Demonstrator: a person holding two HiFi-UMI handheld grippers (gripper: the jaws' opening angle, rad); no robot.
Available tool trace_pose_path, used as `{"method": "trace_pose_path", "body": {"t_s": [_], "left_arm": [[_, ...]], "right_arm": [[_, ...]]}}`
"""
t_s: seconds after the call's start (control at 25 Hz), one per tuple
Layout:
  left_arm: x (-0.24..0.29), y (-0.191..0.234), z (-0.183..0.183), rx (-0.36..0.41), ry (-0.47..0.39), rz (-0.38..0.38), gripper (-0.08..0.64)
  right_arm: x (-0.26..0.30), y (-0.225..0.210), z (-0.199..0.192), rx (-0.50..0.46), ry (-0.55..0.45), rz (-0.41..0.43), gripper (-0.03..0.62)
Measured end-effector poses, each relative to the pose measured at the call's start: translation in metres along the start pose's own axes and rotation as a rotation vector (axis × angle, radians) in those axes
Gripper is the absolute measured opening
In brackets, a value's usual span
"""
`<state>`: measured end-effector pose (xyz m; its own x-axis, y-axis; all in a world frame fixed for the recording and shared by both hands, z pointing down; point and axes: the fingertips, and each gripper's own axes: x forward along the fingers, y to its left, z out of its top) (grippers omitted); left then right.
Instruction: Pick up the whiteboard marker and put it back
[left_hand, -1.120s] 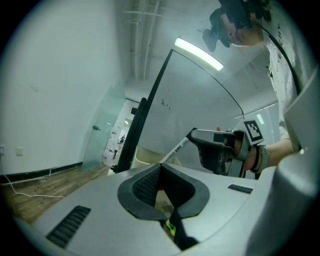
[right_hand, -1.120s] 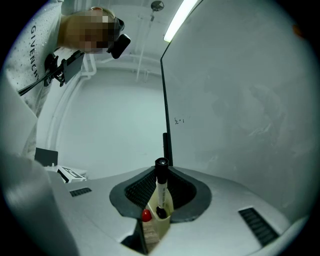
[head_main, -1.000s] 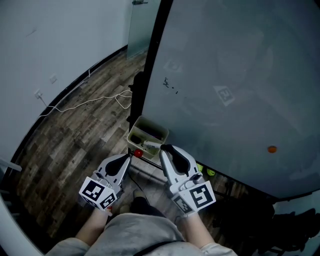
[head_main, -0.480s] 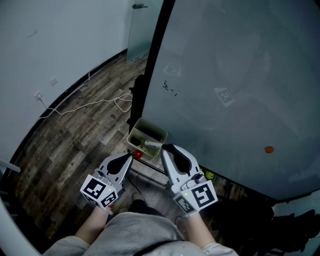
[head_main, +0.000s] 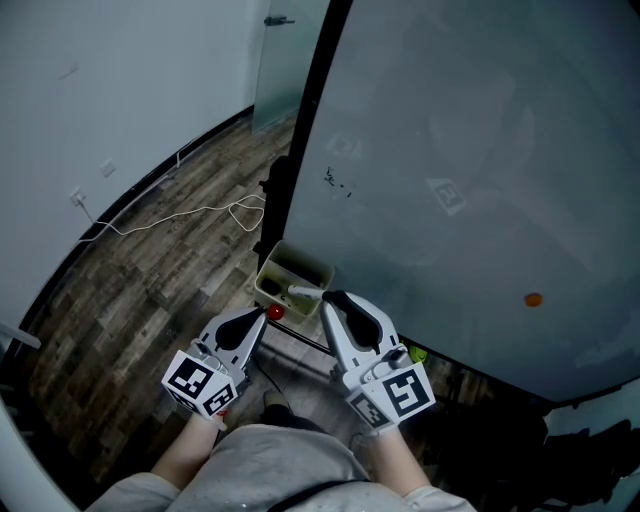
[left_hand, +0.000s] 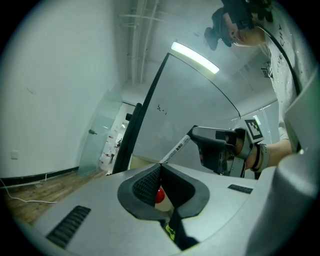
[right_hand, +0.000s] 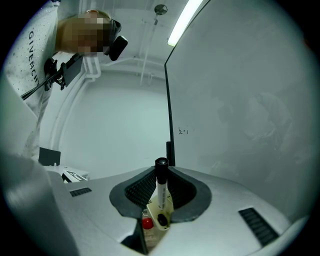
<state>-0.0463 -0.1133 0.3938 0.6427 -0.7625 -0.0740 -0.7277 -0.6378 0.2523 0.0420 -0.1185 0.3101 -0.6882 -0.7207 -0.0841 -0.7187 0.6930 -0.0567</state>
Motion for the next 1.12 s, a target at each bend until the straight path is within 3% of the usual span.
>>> {"method": "trace_pose_path", "body": {"t_s": [1.12], "left_arm": [[-0.008,0.003,0.019,0.036,-0.042,-0.015,0.015]], "right_arm": [[0.006,0.015,0.015,-0.029,-0.024,0.0,0.081]]}}
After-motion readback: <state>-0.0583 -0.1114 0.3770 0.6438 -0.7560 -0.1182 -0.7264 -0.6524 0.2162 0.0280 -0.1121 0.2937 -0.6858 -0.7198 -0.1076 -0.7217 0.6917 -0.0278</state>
